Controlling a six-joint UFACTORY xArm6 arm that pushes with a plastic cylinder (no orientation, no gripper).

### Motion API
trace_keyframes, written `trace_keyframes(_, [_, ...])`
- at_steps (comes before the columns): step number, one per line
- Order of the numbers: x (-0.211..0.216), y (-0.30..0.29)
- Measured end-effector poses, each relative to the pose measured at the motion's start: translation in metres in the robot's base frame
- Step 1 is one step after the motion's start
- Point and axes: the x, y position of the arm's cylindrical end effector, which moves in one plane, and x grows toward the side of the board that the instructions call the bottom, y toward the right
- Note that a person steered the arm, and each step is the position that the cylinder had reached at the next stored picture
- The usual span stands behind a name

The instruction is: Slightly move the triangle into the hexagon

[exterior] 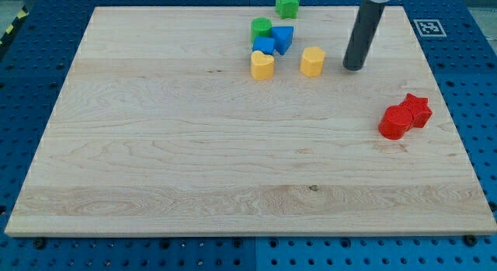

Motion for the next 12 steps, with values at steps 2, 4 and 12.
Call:
trace_keyframes(2, [-0.002,-0.072])
trace_keyframes(4, [-0.083,-0.014])
trace_keyframes(12, [-0.095,-0.057])
